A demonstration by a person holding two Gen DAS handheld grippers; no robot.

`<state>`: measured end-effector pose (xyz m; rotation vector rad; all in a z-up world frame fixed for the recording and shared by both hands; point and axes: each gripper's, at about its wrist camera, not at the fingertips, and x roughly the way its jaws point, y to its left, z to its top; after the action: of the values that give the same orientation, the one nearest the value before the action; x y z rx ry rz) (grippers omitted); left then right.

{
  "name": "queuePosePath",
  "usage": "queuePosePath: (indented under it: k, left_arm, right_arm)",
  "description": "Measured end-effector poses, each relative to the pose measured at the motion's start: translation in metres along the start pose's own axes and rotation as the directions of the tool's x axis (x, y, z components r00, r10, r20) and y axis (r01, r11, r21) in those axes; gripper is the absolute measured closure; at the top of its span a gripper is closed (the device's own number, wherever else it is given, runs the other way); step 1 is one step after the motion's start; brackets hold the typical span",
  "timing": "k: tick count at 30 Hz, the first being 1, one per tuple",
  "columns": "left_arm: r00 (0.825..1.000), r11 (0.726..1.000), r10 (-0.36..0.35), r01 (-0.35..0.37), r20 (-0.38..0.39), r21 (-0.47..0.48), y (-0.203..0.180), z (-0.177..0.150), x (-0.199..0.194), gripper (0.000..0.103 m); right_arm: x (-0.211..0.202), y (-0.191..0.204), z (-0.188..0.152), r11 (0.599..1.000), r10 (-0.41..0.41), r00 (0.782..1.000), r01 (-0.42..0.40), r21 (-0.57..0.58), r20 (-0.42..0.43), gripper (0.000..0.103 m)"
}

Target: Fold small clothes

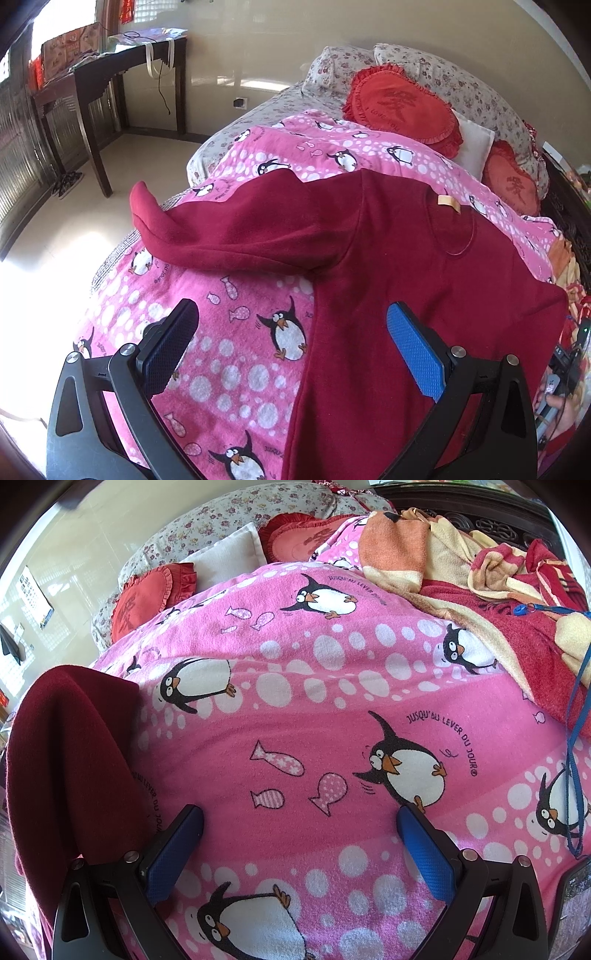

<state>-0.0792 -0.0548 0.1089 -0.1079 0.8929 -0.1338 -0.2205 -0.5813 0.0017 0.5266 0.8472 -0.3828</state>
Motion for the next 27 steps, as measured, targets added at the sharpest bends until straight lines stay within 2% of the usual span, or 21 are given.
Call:
queuePosePath:
  k: [3,9,13,19,27]
  left_arm:
    - [1.000,1.000,-0.018,0.018,-0.001,0.009,-0.010,-0.002,-0.003,0.001]
    - [1.000,0.996,-0.023,0.022,0.005,0.085,-0.036,-0.004,-0.006,0.001]
    - [0.999,0.992,-0.051,0.051,-0.007,0.112,-0.051,-0.008,-0.005,0.001]
    - [0.997,0.985,-0.076,0.077,-0.009,0.153,-0.069,-0.008,-0.011,0.001]
    - [0.997,0.981,-0.077,0.073,0.016,0.182,-0.079,-0.001,-0.020,0.001]
  right_arm:
    - [-0.010,0.008,-0.006,0.997,-0.048,0.999,0.046,-0.067,-0.024,0.000]
    - [-0.063,0.022,-0.021,0.992,-0.086,0.996,0.089,-0.088,0.029,0.000]
    - [-0.099,0.031,-0.022,0.986,-0.117,0.991,0.123,-0.115,0.061,0.000]
    - [-0.137,0.055,-0.019,0.985,-0.106,0.993,0.111,-0.135,0.049,0.000]
    - [-0.171,0.109,-0.019,0.978,-0.025,1.000,0.026,-0.209,0.008,0.000]
